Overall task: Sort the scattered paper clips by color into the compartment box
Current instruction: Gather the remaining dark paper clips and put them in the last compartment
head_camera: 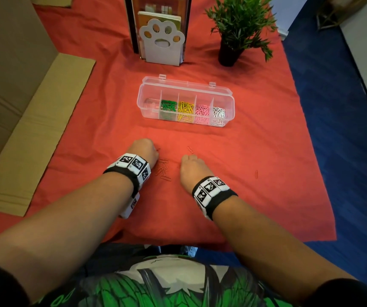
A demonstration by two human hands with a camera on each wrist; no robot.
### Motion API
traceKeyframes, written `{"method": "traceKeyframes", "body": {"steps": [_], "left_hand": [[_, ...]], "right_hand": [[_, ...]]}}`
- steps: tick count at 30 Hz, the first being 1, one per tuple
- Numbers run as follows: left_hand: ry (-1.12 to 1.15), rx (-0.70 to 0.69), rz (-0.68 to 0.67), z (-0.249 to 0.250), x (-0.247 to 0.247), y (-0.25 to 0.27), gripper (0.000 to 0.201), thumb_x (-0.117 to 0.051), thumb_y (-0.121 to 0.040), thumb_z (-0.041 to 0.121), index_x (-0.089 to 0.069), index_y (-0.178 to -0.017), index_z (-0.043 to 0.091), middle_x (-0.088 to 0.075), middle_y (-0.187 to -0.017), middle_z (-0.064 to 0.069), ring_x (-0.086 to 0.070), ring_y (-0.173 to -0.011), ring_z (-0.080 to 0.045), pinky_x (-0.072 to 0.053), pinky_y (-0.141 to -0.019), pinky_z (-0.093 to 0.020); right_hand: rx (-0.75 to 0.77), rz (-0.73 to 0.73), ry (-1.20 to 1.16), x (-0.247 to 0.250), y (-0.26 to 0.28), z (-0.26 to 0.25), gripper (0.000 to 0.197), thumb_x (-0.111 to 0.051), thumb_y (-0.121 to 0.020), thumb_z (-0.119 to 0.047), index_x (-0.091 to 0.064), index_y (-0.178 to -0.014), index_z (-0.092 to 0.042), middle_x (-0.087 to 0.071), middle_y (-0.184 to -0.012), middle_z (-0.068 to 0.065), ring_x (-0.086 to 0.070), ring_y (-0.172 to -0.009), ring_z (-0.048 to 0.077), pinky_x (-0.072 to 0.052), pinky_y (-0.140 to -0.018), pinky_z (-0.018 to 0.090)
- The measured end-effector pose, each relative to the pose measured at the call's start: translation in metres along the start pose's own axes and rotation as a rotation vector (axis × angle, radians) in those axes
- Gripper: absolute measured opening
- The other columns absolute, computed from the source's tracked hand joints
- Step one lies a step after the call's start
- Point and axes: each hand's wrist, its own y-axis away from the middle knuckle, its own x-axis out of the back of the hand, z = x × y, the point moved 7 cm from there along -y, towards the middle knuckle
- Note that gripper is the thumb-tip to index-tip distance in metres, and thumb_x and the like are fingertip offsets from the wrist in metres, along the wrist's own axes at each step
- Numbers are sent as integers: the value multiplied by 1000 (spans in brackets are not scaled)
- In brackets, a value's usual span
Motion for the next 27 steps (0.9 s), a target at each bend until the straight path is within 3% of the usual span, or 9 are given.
{"method": "traceKeyframes", "body": {"steps": [3,5,8,11,15,20,22,24,27], "left_hand": [[44,-3,-24,5,0,3,23,-51,-86,21,-68,-86,5,-69,-93,-17,-62,-92,-35,-48,-80,-34],[245,40,-110,7,2,8,25,-44,-90,18,-63,-88,2,-61,-88,-18,-58,-83,-32,-45,-74,-32],[1042,215,-335,11,5,17,14,-38,-74,10,-47,-63,11,-46,-64,-9,-47,-43,-19,-33,-45,-18],[1514,264,-424,17,20,15,15,-38,-54,20,-49,-63,14,-52,-55,-3,-48,-42,-14,-39,-44,-13],[1605,204,-327,26,59,-6,26,-37,-77,12,-59,-88,6,-58,-74,-6,-54,-62,-16,-50,-55,-23],[1620,304,-186,26,96,-40,8,-38,-82,11,-46,-83,13,-45,-83,-6,-51,-80,-19,-48,-89,-36],[1655,323,-181,25,100,-48,4,-40,-78,9,-41,-76,12,-49,-105,-4,-52,-92,-18,-43,-102,-40],[1655,330,-150,24,99,-52,11,-39,-77,6,-38,-69,13,-43,-122,1,-56,-98,-18,-50,-88,-33],[1530,324,-15,12,99,-54,21,-39,-79,2,-40,-62,14,-43,-77,1,-47,-61,-15,-48,-57,-24]], "right_hand": [[-19,-128,-295,0,-8,5,24,-41,-88,-15,-54,-104,-2,-60,-104,20,-58,-97,32,-47,-81,36],[-130,-224,-859,6,-4,9,10,-48,-75,-17,-56,-78,-11,-56,-66,8,-52,-57,22,-41,-57,27],[-136,-281,-1561,23,1,9,5,-43,-64,-18,-45,-61,-14,-42,-48,-2,-31,-38,10,-32,-43,18],[-100,-316,-1847,37,-2,9,22,-38,-83,-17,-49,-65,-13,-48,-56,0,-40,-44,10,-37,-43,19],[-245,-288,-1829,37,-15,12,23,-38,-91,-10,-55,-76,-10,-51,-62,2,-45,-48,9,-39,-40,17],[-305,-219,-1572,41,-22,16,28,-31,-90,10,-54,-84,-7,-49,-72,5,-47,-60,12,-45,-50,19],[-281,-153,-1430,49,-28,17,34,-28,-90,13,-52,-81,-9,-47,-72,5,-47,-60,11,-46,-48,16],[-257,-69,-1279,58,-35,19,37,-28,-88,15,-52,-77,-11,-48,-71,4,-48,-58,10,-46,-47,14],[-248,33,-1173,72,-47,21,39,-30,-87,15,-53,-72,-13,-50,-70,3,-49,-56,10,-47,-45,13]]}}
